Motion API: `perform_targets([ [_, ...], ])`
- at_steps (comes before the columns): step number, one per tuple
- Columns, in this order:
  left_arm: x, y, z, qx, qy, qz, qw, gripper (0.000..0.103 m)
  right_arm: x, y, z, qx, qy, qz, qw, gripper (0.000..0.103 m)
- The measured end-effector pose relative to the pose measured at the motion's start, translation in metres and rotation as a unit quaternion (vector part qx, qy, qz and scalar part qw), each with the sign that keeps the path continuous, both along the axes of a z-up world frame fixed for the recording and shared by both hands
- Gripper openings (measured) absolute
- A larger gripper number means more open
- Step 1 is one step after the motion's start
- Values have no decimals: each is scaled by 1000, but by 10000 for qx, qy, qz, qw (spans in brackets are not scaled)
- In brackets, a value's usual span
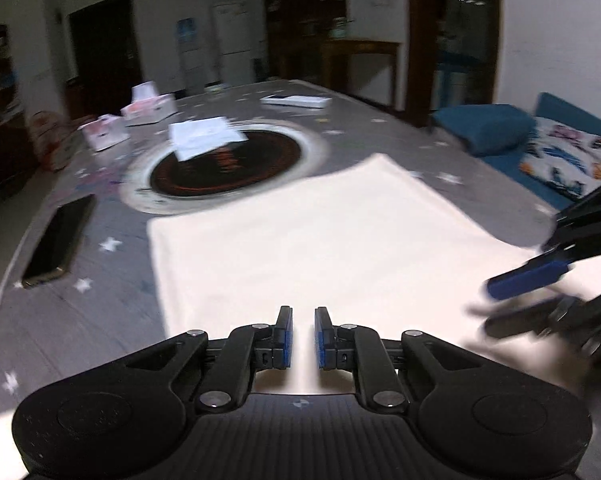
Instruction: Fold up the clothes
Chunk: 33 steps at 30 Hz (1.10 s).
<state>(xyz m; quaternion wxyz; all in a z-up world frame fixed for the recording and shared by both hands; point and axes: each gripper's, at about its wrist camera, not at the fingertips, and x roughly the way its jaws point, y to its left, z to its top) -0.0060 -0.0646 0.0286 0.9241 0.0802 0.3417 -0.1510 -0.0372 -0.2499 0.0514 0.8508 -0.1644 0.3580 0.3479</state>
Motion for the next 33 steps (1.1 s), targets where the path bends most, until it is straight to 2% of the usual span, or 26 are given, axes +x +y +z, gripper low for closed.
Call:
perform_targets([
  [3, -27, -7, -2, -110, -45, -268, 9996, 14, -28, 7, -9, -102, -12, 127, 9999, 26],
  [7, -58, -16, -8, -71, -197, -535, 9983, 14, -60, 5, -16, -230, -312, 125, 9992, 34],
  [9, -68, -18, -11, -113, -164, -622, 9979, 14, -76, 3, -18, -239, -488, 61, 9985, 35],
  [14, -77, -21, -19, 40, -217, -700, 9973, 15, -92, -18, -16, 112, -293, -260, 9992, 35],
  [17, -78, -20, -20, 9, -179, -688, 9975, 15, -93, -45, -5, 456, -153, -717, 9963, 35],
  [21, -80, -19, -21, -38, -186, -657, 9977, 15, -89, -91, 2, 653, -176, -1673, 9836, 35],
  [24, -81, -17, -21, -99, -181, -621, 9979, 15, -80, -130, -3, 408, -270, -2607, 9642, 35],
  [27, -82, -16, -21, -111, -179, -613, 9979, 15, -73, -159, -10, 223, -205, -3278, 9443, 35],
  [30, -83, -15, -21, -104, -179, -620, 9979, 15, -62, -176, -20, 151, -67, -3585, 9334, 35],
  [33, -84, -14, -20, -105, -174, -623, 9978, 15, -50, -179, -24, 75, -130, -3567, 9341, 36],
])
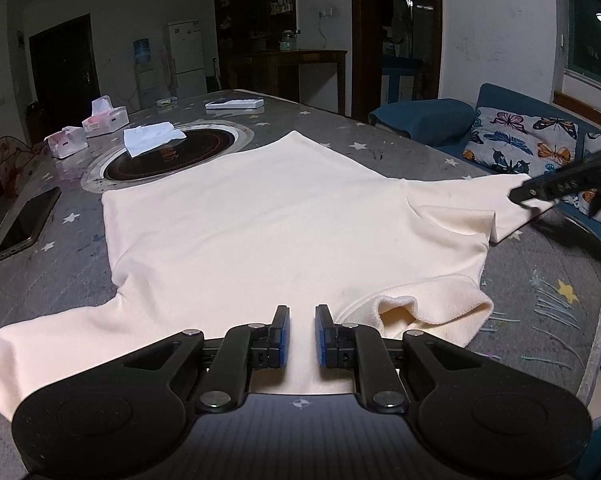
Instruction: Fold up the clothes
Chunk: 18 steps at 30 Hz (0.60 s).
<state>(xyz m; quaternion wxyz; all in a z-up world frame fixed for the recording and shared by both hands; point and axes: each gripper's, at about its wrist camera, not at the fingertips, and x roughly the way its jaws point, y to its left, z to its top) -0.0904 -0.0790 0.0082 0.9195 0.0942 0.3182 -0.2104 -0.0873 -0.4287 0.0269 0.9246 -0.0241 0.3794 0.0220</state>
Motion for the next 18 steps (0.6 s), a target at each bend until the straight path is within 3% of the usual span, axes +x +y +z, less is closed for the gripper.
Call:
perform_targets([
  [8, -4, 5, 0, -7, -8, 28, 10000, 15, 49, 4, -8, -432, -321, 323, 9980, 36],
  [18, -11, 11, 0, -55, -28, 114, 9999, 15, 90, 10, -10, -570, -458, 570, 9957, 41],
])
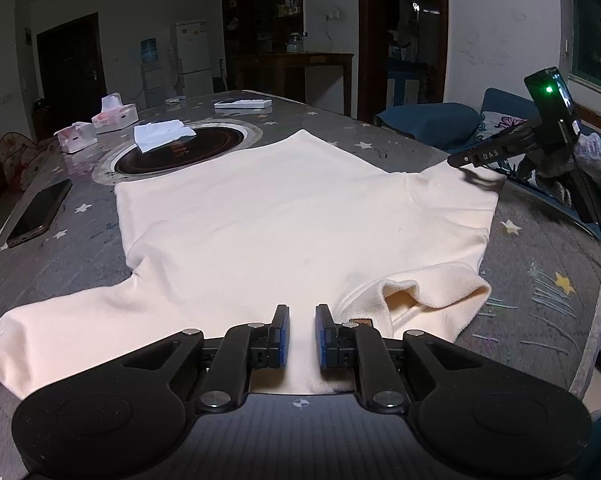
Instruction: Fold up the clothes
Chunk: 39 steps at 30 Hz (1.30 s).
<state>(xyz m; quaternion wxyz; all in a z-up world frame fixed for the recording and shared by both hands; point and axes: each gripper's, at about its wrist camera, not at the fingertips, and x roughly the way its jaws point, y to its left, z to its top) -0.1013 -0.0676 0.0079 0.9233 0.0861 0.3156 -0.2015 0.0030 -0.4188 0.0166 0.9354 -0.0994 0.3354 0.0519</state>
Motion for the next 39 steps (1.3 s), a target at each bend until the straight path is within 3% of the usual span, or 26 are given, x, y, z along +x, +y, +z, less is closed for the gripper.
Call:
perform_targets([
  [5, -1, 2, 1, -63, 13, 55, 10000, 16, -3, 3, 5, -78, 5, -9, 10000, 43],
  [8, -3, 7, 3, -151, 56, 186, 9997, 24, -13, 15, 12, 65, -50, 165, 9998, 45],
  [9, -4, 10, 5, -176, 53, 270, 9995, 29, -18, 22, 16, 106, -97, 297, 9995, 45],
  [11, -6, 17, 9, -231, 22, 448, 9987, 30, -26, 36, 18, 186, -124, 510, 9985, 53],
  [15, -11, 44, 24, -314, -230, 1122, 9929, 34, -35, 56, 15, 284, -108, 775, 9965, 55],
  [19, -10, 86, 34, -333, -366, 2390, 9697, 40, -37, 64, 6, 334, -30, 770, 9965, 55],
  [24, -8, 151, 37, -495, -279, 3798, 9233, 38, -39, 61, 2, 457, 6, 661, 9968, 57],
  [27, 0, 182, 32, -399, -188, 4279, 9028, 39, -39, 59, 1, 492, 17, 637, 9968, 58],
  [31, 14, 194, 16, -193, 145, 4207, 9069, 38, -39, 58, 0, 492, 9, 576, 9971, 63],
  [32, 16, 192, 13, -139, 147, 4112, 9113, 37, -39, 57, 0, 500, 13, 570, 9971, 64],
  [36, 24, 184, 9, 188, 64, 3780, 9256, 6, -38, 58, 0, 485, 20, 548, 9973, 66],
  [39, 32, 187, 13, 554, -153, 3806, 9230, 5, -37, 58, -1, 466, 25, 534, 9975, 68],
])
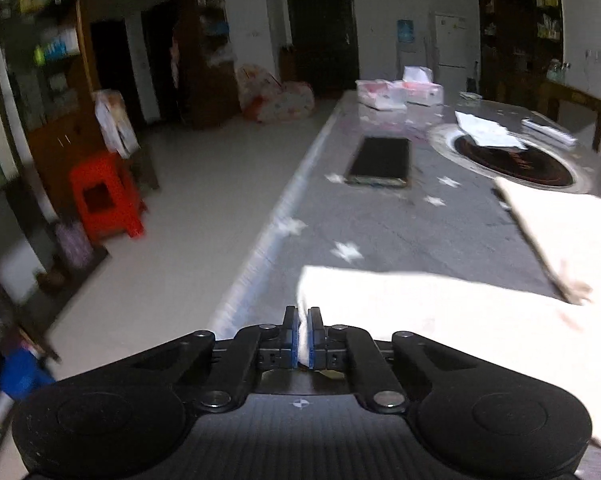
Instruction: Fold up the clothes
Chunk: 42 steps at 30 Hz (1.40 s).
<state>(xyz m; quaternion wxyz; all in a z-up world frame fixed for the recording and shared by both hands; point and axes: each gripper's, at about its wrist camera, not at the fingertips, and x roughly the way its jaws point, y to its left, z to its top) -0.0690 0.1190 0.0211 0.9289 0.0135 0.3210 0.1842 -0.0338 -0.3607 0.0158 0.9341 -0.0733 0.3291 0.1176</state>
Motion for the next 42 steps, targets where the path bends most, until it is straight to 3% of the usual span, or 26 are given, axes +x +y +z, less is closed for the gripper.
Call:
perform_targets([
  [4, 1, 12, 3, 509, 45, 184, 9985, 5, 0, -1, -1, 16, -4, -37, 10000, 71],
  [10, 4, 20, -16, 694, 379, 201, 9967, 5, 3, -4, -2, 52, 15, -76, 10000, 77],
  [14, -6, 25, -9, 651, 308, 363, 9967, 5, 2, -3, -1, 13, 41, -37, 10000, 77],
  [21, -13, 31, -14, 685, 572, 417, 9951, 5, -2, -1, -1, 44, 43, 65, 10000, 78],
  [24, -10, 30, -10, 806, 563, 494, 9939, 12, -1, 0, 0, 36, 52, 81, 9999, 79],
  [27, -7, 29, -4, 920, 534, 625, 9924, 42, -4, 2, 5, 1, 3, 105, 9999, 79],
  [29, -7, 27, 7, 992, 327, 790, 9914, 42, -9, 3, 10, 43, -58, 142, 9999, 79],
  [32, -9, 12, 27, 548, -54, 600, 9967, 32, -13, 5, 17, 125, -112, 173, 9997, 79],
  [33, -8, 3, 32, 305, -156, 341, 9988, 20, -14, 6, 17, 146, -122, 184, 9996, 79],
  [35, -4, -20, 39, -228, -334, -328, 9986, 16, -16, 10, 18, 182, -133, 212, 9995, 79],
  [40, 23, -84, 32, -1187, -327, -1778, 9763, 11, -18, 18, 15, 239, -82, 265, 9993, 79],
  [42, 35, -103, 27, -1292, -325, -2088, 9688, 11, -19, 20, 14, 269, -71, 286, 9992, 79],
])
